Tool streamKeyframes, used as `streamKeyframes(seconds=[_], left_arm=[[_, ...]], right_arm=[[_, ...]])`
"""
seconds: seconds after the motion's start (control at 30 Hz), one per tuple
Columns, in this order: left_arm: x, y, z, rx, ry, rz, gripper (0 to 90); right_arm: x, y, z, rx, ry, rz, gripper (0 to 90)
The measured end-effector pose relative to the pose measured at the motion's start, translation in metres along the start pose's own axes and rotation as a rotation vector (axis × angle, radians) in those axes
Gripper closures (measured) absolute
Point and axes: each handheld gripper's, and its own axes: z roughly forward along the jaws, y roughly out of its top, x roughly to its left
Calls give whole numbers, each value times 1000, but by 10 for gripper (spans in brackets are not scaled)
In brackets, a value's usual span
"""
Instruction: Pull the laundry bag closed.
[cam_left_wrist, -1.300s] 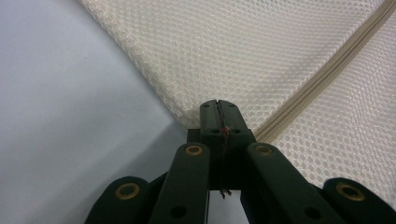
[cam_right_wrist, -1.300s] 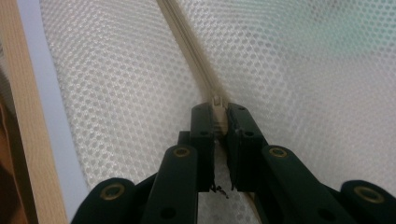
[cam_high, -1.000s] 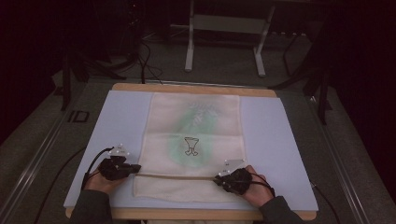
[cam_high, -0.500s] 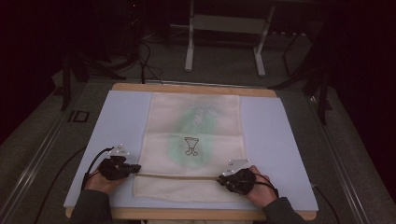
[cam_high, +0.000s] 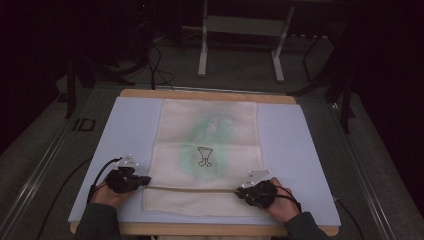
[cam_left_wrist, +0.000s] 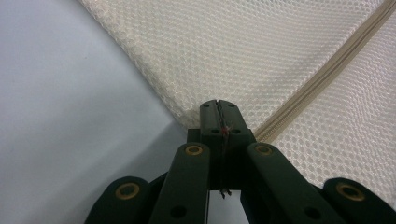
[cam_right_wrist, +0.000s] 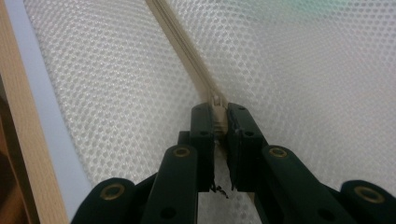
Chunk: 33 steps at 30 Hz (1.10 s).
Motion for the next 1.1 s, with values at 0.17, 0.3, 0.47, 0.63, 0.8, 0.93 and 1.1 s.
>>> streamKeyframes(seconds=[0.17,0.3,0.47,0.63,0.8,0.93,1.1], left_arm=[[0,0,0,-1,2,1,897],[0,0,0,0,-1,1,897],[0,0,0,0,-1,1,897],[0,0,0,0,-1,1,897],[0,0,0,-1,-1,1,897],[0,0,0,-2,-1,0,897],[0,0,0,-2,-1,1,897]], right_arm=[[-2,-4,-4,0,-7,8,823],[-5,-7,-7,2,-4,17,823],[-8,-9,-11,8,-12,21,823],[-12,-14,-17,2,-19,38,823],[-16,-20,-23,-5,-32,54,823],[-19,-24,-28,-11,-27,63,822],[-20,-27,-31,-2,-29,63,823]])
